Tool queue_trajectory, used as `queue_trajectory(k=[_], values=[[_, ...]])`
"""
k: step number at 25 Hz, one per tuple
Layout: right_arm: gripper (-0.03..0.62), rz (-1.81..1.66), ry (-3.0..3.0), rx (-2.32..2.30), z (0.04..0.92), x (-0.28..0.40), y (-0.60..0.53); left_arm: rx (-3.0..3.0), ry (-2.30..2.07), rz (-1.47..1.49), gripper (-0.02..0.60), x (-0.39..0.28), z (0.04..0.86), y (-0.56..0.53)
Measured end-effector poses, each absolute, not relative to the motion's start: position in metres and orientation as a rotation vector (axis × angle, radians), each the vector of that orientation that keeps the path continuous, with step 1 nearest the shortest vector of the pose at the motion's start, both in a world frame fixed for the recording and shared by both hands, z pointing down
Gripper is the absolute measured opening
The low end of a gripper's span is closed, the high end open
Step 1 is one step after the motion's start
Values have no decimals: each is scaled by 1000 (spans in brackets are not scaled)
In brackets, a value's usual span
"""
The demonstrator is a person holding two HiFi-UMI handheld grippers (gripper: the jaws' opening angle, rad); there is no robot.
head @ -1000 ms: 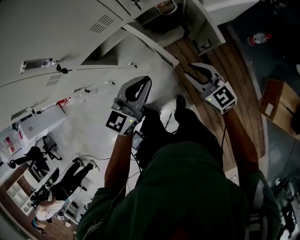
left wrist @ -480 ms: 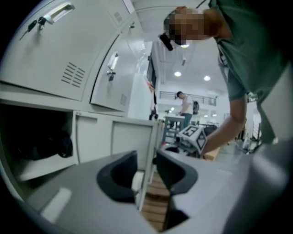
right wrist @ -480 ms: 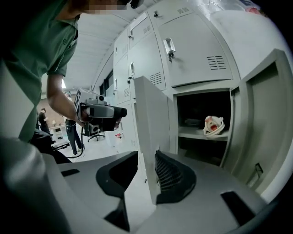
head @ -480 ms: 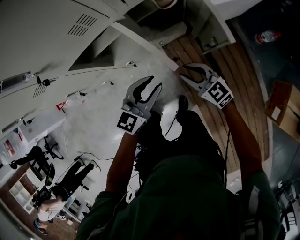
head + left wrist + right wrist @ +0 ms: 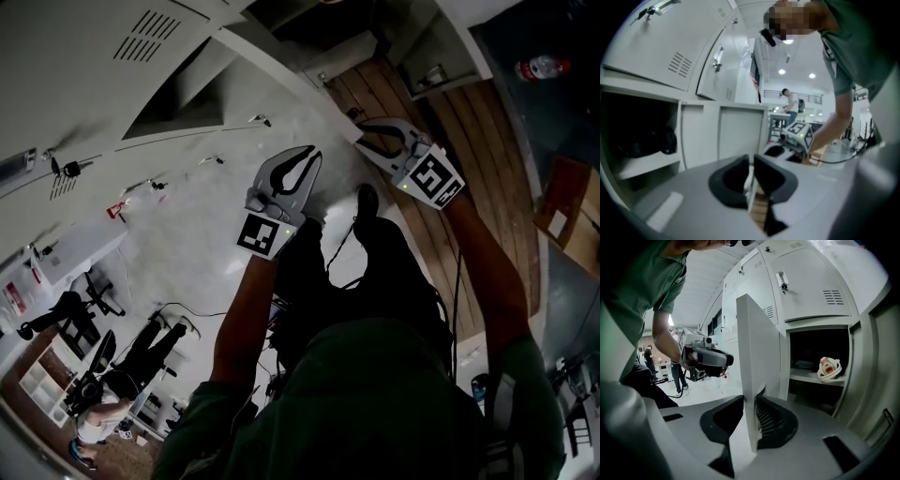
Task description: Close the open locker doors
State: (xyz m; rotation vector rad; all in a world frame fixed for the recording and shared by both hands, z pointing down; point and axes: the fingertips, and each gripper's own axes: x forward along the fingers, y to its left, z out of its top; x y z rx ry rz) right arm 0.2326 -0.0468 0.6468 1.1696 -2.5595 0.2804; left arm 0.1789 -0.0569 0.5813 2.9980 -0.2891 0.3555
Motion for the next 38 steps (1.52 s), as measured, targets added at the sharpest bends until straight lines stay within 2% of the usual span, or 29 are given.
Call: queue_trajectory(k=[2,10,22,38], values=[[84,282,-2555,1172,647,225,-45,2996,-306,334,3,173,579,-59],[84,333,-2533,1184,645,183,-44,2968,-390,336,1,126,576,-74],[55,368,-2565,1100,644,65,-79,2933,-565,307,1,33,569,-115],[52,407,-2488,1201,644,-5,-181,2905,-693,278,1,-66,561,-167]])
